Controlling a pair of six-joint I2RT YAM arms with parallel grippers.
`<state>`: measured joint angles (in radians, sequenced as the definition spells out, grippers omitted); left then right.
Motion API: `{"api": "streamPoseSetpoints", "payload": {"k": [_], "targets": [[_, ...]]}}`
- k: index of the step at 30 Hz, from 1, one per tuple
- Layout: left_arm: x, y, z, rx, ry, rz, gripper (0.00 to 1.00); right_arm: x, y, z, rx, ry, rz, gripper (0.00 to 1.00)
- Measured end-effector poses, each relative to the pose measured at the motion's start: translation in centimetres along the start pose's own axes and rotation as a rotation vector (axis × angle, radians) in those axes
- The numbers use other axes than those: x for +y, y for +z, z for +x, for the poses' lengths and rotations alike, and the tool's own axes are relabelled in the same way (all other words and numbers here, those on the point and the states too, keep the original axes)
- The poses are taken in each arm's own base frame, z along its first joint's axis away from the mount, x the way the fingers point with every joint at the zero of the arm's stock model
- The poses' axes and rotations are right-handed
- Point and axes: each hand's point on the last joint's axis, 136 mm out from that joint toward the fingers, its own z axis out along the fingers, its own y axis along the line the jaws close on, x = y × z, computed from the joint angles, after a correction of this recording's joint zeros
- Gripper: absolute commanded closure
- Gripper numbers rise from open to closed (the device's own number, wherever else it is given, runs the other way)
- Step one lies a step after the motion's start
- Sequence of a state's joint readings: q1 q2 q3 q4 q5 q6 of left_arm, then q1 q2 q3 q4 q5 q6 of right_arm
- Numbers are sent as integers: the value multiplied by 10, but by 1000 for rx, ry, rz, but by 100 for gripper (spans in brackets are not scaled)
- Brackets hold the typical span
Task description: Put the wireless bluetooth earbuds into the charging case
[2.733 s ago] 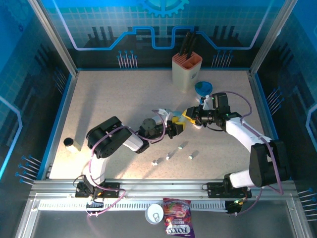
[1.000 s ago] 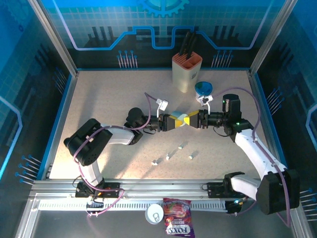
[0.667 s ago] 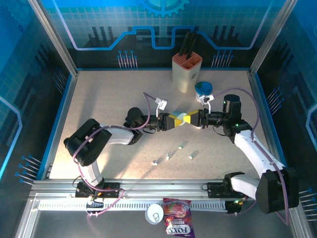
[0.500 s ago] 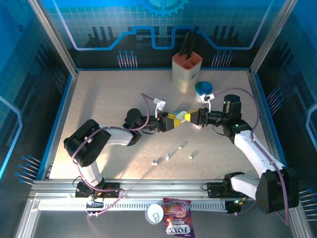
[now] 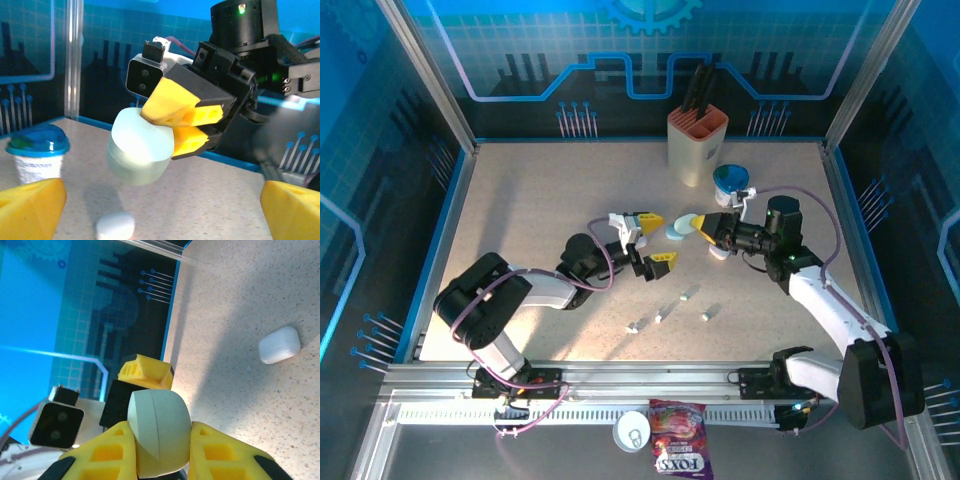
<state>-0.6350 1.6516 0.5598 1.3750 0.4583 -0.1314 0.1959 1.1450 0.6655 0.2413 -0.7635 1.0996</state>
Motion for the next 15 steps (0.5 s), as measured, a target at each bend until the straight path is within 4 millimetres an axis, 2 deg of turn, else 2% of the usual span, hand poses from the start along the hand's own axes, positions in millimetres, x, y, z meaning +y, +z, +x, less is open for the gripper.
{"api": "streamPoseSetpoints", "payload": {"k": [5,9,15], "targets": [[8,7,6,9,133,-11,1,7,6,1,1,99,-47,97],[13,18,4,-1,171,-10,2,13,8,3,3,140,-76,97],[18,25,-6,-27,169,-22,12,17,6,5,-4,176,-105,98]]}}
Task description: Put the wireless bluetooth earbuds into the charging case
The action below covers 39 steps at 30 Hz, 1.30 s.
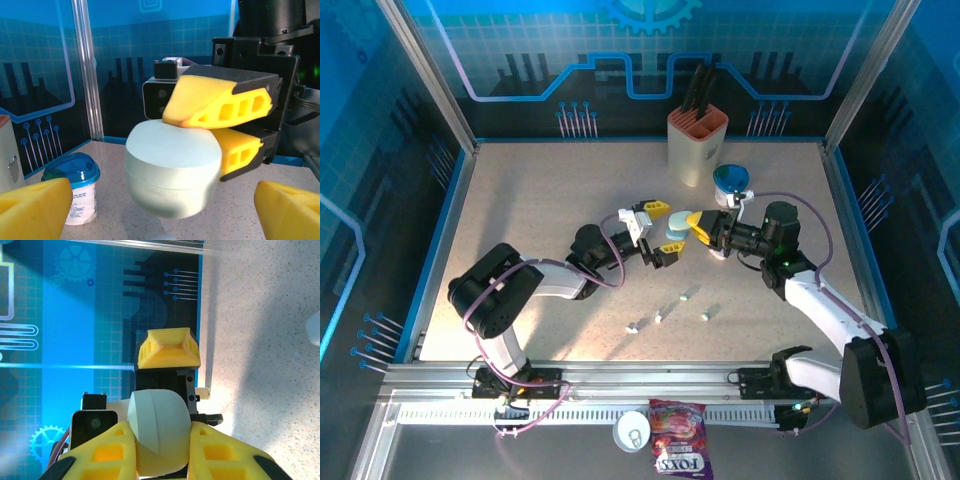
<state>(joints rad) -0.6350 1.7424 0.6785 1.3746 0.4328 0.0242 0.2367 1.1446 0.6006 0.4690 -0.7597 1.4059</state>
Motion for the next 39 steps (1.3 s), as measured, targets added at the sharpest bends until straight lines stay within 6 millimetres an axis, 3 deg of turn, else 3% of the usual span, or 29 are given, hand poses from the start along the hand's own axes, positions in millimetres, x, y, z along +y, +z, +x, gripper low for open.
{"api": "streamPoseSetpoints", "payload": {"k": [5,14,30,39], "targets": [[0,0,-1,-2,-29,-1,28,4,0,0,-7,14,-30,98],[0,4,-2,-7,-96,8,46,9,-1,1,-8,5,-61,98],[-6,10,-1,-5,-147,46,50,0,2,2,3,35,-52,98],[-7,11,-1,-5,-153,53,62,-1,2,1,2,37,-50,98]]}}
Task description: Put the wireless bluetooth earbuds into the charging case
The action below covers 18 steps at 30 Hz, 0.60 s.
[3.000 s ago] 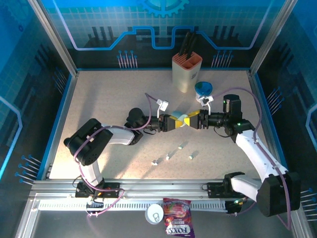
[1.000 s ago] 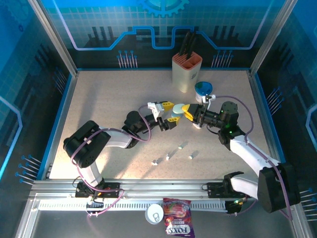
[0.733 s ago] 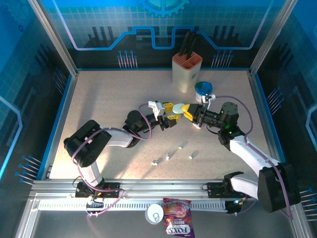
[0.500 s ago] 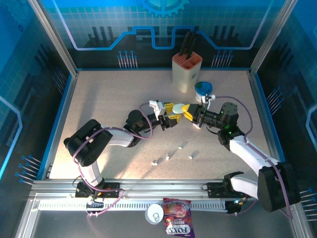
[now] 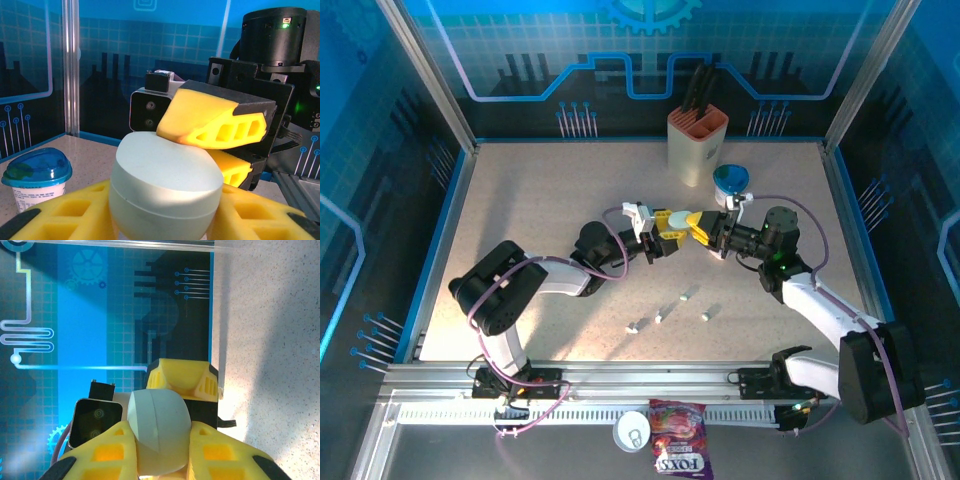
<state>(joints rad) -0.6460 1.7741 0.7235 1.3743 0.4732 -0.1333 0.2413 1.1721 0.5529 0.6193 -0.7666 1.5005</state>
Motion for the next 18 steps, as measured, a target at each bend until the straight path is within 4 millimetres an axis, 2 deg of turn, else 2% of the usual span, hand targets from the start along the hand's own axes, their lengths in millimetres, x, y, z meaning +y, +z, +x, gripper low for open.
{"api": "streamPoseSetpoints", "payload": {"k": [6,9,10,15,18], "targets": [[0,0,1,3,-1,1,68,-1,0,-1,0,3,3,94],[1,0,3,6,-3,1,71,-2,1,-1,0,5,5,89],[1,0,3,6,-3,1,71,-3,0,-1,-1,8,8,85],[0,0,7,21,-12,6,70,-7,-1,-1,-1,8,21,52],[-2,0,6,18,-13,18,70,-11,-4,-6,-14,-3,36,39]]}}
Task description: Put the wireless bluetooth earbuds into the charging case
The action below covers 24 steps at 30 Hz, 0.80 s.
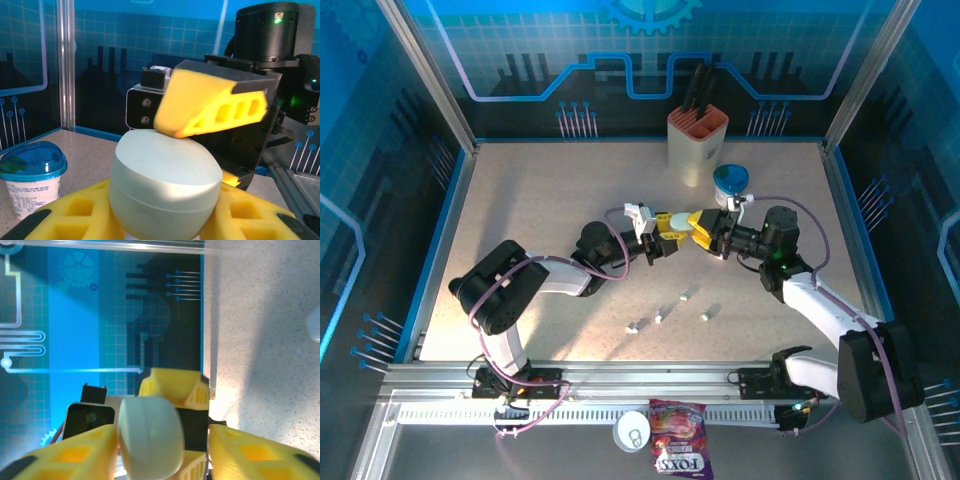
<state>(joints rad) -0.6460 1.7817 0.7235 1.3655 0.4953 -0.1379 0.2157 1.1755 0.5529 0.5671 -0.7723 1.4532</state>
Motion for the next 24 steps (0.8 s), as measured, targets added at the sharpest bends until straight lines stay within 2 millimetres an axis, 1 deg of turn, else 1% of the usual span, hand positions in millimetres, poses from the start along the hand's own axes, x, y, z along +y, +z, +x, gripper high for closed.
{"api": "streamPoseSetpoints", "payload": {"k": [1,5,8,11,13,15,16,18,19,21,24], "targets": [[-1,0,0,1,-4,5,70,-1,-2,-3,-9,-8,3,37],[-5,-2,3,10,-24,27,70,-3,-11,-12,-37,-59,12,33],[-9,-6,8,26,-36,45,71,-5,-16,-15,-39,-129,33,29],[-15,-11,9,37,-53,65,71,-2,-18,-14,-16,-255,72,24],[-19,-15,9,42,-58,77,71,8,-22,-12,-19,-410,109,23],[-23,-19,9,46,-62,85,71,20,-26,-5,-23,-562,132,20],[-25,-22,10,49,-63,91,71,29,-28,1,-20,-668,140,20],[-28,-25,11,57,-69,103,71,40,-30,16,-5,-835,151,19],[-29,-26,12,60,-75,107,71,42,-30,23,8,-910,158,19],[-31,-28,14,68,-89,124,72,39,-28,37,43,-1025,181,18],[-37,-29,15,78,-99,154,71,24,-23,48,96,-1142,244,18]]}}
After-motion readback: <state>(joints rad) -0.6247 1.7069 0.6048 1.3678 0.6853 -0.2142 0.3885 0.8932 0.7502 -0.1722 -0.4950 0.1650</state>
